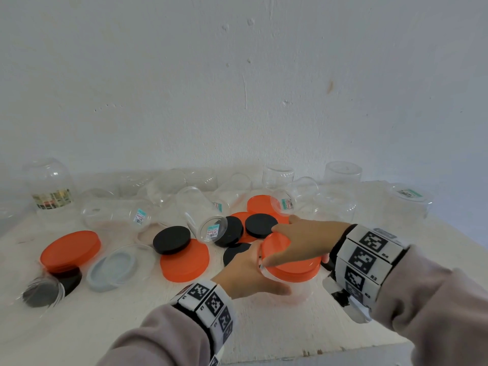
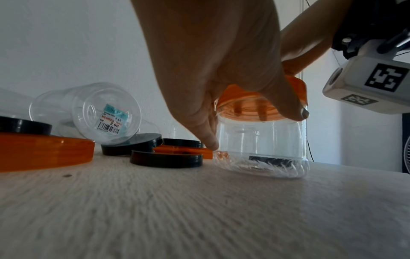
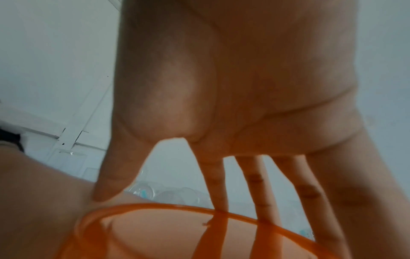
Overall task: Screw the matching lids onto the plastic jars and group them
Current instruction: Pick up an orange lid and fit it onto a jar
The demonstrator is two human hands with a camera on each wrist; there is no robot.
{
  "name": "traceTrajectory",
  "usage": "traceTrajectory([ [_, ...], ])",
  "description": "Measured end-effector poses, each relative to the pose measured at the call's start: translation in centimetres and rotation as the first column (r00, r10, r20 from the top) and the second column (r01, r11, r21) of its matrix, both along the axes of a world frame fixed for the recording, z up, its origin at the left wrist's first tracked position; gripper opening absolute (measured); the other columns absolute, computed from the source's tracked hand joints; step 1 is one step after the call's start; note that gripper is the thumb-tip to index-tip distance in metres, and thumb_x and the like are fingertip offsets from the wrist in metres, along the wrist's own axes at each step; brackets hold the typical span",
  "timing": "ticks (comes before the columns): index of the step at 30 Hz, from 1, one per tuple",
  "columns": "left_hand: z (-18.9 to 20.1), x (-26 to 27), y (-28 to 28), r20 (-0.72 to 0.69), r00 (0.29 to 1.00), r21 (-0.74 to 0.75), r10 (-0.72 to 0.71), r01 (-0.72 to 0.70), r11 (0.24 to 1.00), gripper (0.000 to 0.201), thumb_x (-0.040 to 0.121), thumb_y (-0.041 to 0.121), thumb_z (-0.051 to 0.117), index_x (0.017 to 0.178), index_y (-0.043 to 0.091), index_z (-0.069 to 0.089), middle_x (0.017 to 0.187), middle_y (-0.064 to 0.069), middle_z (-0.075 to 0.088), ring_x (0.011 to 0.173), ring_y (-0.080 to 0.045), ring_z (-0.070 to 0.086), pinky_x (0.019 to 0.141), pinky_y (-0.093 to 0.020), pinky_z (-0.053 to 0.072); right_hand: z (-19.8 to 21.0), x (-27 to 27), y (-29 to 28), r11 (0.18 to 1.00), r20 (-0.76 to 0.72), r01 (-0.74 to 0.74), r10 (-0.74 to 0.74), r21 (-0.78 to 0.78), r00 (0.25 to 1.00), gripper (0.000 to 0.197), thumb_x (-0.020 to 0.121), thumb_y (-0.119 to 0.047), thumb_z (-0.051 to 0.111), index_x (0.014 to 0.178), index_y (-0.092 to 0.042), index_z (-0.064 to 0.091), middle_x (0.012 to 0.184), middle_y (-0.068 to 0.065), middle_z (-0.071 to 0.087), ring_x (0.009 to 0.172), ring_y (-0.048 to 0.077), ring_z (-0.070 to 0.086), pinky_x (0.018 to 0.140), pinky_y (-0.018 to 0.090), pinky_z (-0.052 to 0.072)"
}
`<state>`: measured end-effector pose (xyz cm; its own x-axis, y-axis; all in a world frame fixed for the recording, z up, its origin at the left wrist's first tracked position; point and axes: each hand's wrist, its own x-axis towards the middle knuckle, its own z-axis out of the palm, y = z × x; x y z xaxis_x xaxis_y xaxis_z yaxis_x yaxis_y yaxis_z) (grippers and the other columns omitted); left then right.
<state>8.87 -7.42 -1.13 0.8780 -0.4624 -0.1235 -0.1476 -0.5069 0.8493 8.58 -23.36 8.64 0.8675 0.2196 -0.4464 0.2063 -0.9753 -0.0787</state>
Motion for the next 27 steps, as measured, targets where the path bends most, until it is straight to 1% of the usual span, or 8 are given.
traceTrajectory([
  [2, 0.0, 0.1, -0.1, -0.014, 1.000, -0.008, 0.005, -0.005, 1.000, 0.106, 0.060, 0.037, 0.089, 0.145, 0.026, 0.028, 0.129, 0.015, 0.052, 0.116, 0.000, 0.051, 0.094, -0.020, 0.046, 0.3, 0.2, -0.2, 1.000, -0.028, -0.025, 0.025, 0.007, 0.999, 0.100, 0.071, -0.074, 0.061, 0.151, -0.039, 0.012, 0.153, -0.001, 0.018, 0.114, 0.022, 0.049, 0.088, 0.031, 0.043],
  [4, -0.1, 0.1, -0.2, -0.021, 1.000, -0.015, 0.009, -0.009, 1.000, 0.109, 0.061, 0.033, 0.089, 0.147, 0.023, 0.024, 0.138, 0.009, 0.048, 0.126, -0.009, 0.048, 0.106, -0.034, 0.042, 0.6, 0.2, -0.5, 0.997, -0.053, -0.072, 0.074, 0.038, 0.996, 0.100, 0.071, -0.061, 0.071, 0.148, -0.046, 0.011, 0.152, -0.006, 0.017, 0.136, 0.022, 0.031, 0.102, 0.037, 0.035],
  [9, -0.3, 0.2, -0.3, -0.038, 0.999, -0.027, 0.011, -0.012, 1.000, 0.111, 0.059, 0.033, 0.090, 0.147, 0.023, 0.023, 0.137, 0.008, 0.049, 0.126, -0.011, 0.048, 0.106, -0.036, 0.041, 0.2, 0.6, -0.6, 0.992, -0.019, -0.107, 0.109, 0.064, 0.994, 0.089, 0.071, -0.063, 0.070, 0.144, -0.049, 0.022, 0.140, -0.010, 0.028, 0.131, 0.019, 0.033, 0.098, 0.035, 0.037],
  [13, -0.4, 0.1, -0.1, -0.027, 0.999, -0.013, 0.017, -0.017, 1.000, 0.105, 0.057, 0.039, 0.090, 0.142, 0.028, 0.030, 0.125, 0.014, 0.055, 0.114, -0.005, 0.053, 0.091, -0.021, 0.045, -0.8, 0.5, -0.4, 0.998, 0.066, -0.055, 0.054, 0.015, 0.996, 0.094, 0.070, -0.081, 0.054, 0.147, -0.038, 0.022, 0.141, -0.003, 0.031, 0.127, 0.025, 0.038, 0.075, 0.027, 0.039],
  [15, -0.3, 0.1, 0.0, -0.012, 1.000, 0.001, 0.011, -0.011, 1.000, 0.105, 0.056, 0.041, 0.089, 0.142, 0.029, 0.031, 0.123, 0.016, 0.055, 0.111, -0.002, 0.052, 0.085, -0.016, 0.044, -0.9, 0.4, -0.3, 0.999, 0.054, -0.048, 0.048, -0.004, 0.997, 0.098, 0.070, -0.083, 0.052, 0.149, -0.035, 0.019, 0.147, 0.001, 0.026, 0.130, 0.027, 0.037, 0.088, 0.033, 0.041],
  [18, -0.2, 0.1, -0.2, -0.028, 1.000, -0.012, 0.012, -0.012, 1.000, 0.110, 0.056, 0.038, 0.090, 0.145, 0.025, 0.027, 0.133, 0.012, 0.052, 0.121, -0.007, 0.051, 0.101, -0.029, 0.045, -0.1, 0.2, -0.4, 0.996, -0.046, -0.087, 0.087, -0.002, 0.995, 0.102, 0.070, -0.072, 0.065, 0.150, -0.042, 0.009, 0.154, -0.004, 0.013, 0.139, 0.025, 0.027, 0.104, 0.041, 0.034],
  [22, -0.2, 0.1, -0.3, -0.020, 1.000, -0.006, 0.015, -0.015, 1.000, 0.112, 0.057, 0.035, 0.090, 0.147, 0.023, 0.023, 0.138, 0.010, 0.048, 0.126, -0.010, 0.047, 0.107, -0.034, 0.041, 0.4, 0.3, -0.7, 0.990, -0.053, -0.138, 0.138, 0.015, 0.989, 0.100, 0.069, -0.058, 0.075, 0.147, -0.049, 0.013, 0.149, -0.009, 0.019, 0.136, 0.022, 0.027, 0.104, 0.040, 0.035],
  [27, -0.4, 0.2, -0.2, -0.040, 0.999, -0.025, 0.022, -0.023, 0.999, 0.109, 0.056, 0.038, 0.090, 0.144, 0.028, 0.028, 0.131, 0.014, 0.052, 0.120, -0.005, 0.051, 0.100, -0.027, 0.045, -0.8, 0.3, -0.6, 0.996, 0.045, -0.082, 0.082, -0.021, 0.996, 0.101, 0.065, -0.082, 0.058, 0.148, -0.037, 0.019, 0.145, 0.000, 0.028, 0.129, 0.026, 0.037, 0.087, 0.035, 0.037],
])
